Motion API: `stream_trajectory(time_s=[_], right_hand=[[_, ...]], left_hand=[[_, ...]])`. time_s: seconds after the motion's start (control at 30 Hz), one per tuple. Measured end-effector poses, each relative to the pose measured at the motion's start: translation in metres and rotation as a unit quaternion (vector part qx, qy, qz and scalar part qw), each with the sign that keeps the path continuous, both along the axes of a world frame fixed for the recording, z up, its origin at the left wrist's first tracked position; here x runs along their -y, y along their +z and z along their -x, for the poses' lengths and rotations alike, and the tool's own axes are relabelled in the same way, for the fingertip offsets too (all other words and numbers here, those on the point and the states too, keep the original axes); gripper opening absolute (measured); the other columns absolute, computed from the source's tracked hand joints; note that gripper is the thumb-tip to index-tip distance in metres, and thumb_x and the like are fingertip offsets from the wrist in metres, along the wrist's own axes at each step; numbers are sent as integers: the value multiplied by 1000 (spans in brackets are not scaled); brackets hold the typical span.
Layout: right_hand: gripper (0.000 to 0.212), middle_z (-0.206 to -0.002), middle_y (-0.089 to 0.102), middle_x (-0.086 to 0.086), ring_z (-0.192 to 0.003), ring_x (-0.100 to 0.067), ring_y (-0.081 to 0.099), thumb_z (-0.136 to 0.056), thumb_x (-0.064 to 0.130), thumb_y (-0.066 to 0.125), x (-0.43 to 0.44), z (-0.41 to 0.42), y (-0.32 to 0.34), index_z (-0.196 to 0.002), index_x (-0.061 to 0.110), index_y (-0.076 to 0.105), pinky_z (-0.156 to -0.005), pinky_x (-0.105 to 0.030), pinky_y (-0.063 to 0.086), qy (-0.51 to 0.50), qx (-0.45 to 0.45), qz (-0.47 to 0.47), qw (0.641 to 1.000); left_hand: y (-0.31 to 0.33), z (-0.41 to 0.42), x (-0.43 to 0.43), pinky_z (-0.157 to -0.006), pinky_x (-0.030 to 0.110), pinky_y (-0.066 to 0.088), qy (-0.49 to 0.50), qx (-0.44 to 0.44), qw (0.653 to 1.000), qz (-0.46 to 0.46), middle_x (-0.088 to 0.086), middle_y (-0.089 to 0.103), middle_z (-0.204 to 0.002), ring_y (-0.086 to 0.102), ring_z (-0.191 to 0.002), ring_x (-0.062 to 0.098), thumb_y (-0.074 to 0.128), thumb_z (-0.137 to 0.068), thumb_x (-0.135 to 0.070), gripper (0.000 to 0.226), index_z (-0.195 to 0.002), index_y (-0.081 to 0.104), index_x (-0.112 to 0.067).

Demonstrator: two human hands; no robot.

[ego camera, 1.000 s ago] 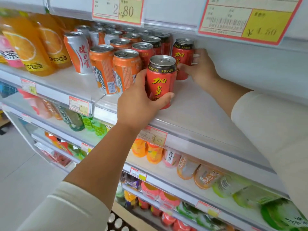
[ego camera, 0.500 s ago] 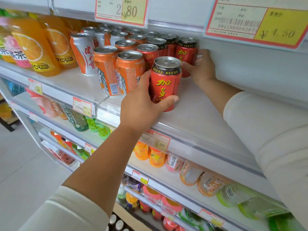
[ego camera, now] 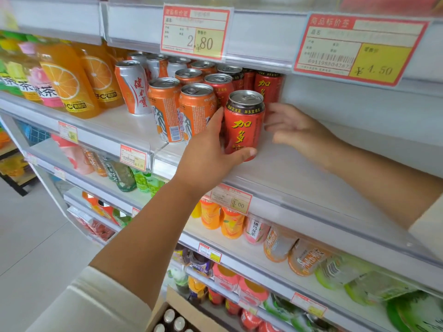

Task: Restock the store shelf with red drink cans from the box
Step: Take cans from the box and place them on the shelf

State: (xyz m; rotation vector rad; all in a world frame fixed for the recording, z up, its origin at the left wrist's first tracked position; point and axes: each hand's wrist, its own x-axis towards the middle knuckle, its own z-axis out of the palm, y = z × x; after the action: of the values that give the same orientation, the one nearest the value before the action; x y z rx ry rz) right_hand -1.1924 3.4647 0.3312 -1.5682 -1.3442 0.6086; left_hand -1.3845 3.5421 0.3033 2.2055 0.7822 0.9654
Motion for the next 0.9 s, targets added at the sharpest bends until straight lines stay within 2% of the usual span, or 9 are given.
stream_trajectory(time_s=[0.07, 0.13, 0.27, 0.33, 0.4, 0.5, 0.6, 0.7, 0.9], right_hand=[[81, -126, 57, 2, -111, -9, 58, -67, 22, 73, 5, 11, 0, -137, 31, 34, -96, -22, 45, 37, 6, 3, 999], [88, -131, 58, 1, -115, -10, 59, -71, 22, 83, -1, 19, -4, -143, 27, 33, -99, -27, 46, 27, 30, -6, 999], [80, -122, 64, -2, -107, -15, 64, -70, 25, 83, -14, 30, -12, -139, 23, 42, -99, -39, 50, -30, 45, -50, 997], [72, -117, 65, 0, -102, -14, 65, -72, 20, 83, -18, 31, -13, -134, 21, 46, -97, -34, 51, -57, 48, -67, 995], [69, -107, 64, 6, -93, -8, 63, -75, 14, 81, -23, 28, -12, -134, 18, 46, -89, -18, 50, -96, 45, -68, 992], [73, -109, 63, 5, -95, -10, 63, -72, 19, 83, -35, 16, -9, -134, 18, 46, -90, -23, 51, -139, 52, -72, 986], [67, -112, 61, 2, -92, -7, 59, -75, 14, 81, -47, 6, -6, -133, 14, 47, -84, -16, 48, -176, 70, -65, 980], [68, -121, 65, -3, -101, -12, 62, -73, 17, 82, -63, 1, -7, -132, 15, 49, -94, -28, 49, -199, 69, -77, 975], [69, -119, 65, -4, -103, -18, 63, -67, 33, 82, -79, 1, -12, -125, 16, 49, -94, -36, 50, -256, 65, -81, 961]], left_hand=[[1, 15, 6, -87, 15, 50, 8, 3, 1000, -20, -15, 65, -117, 63, -103, 2, 80, -78, -43, 78, -145, 44, -22], [-4, 32, 10, -91, 23, 48, 33, -3, 998, -60, -9, 67, -119, 60, -108, 7, 75, -77, -54, 73, -138, 53, -21], [-23, 60, -3, -95, 34, 42, 72, -56, 980, -177, -7, 68, -117, 52, -110, 19, 58, -68, -77, 76, -122, 68, -25], [-37, 66, -11, -96, 36, 41, 81, -65, 972, -210, -4, 68, -112, 54, -109, 25, 58, -65, -80, 77, -119, 69, -26], [-49, 67, -16, -97, 33, 37, 86, -56, 971, -214, -1, 67, -108, 55, -108, 28, 59, -65, -79, 77, -115, 71, -23], [-57, 63, -17, -100, 29, 33, 78, -31, 976, -203, -1, 64, -108, 53, -108, 27, 61, -66, -77, 74, -114, 71, -21], [-60, 62, -18, -99, 28, 33, 67, -21, 976, -208, 1, 63, -107, 54, -107, 27, 62, -68, -74, 72, -114, 70, -19], [-61, 62, -17, -98, 22, 30, 64, -17, 976, -207, 2, 62, -107, 53, -107, 26, 62, -69, -73, 71, -114, 70, -18], [-63, 62, -18, -101, 9, 22, 49, -4, 977, -206, 1, 60, -107, 49, -107, 20, 60, -72, -74, 72, -114, 69, -17]])
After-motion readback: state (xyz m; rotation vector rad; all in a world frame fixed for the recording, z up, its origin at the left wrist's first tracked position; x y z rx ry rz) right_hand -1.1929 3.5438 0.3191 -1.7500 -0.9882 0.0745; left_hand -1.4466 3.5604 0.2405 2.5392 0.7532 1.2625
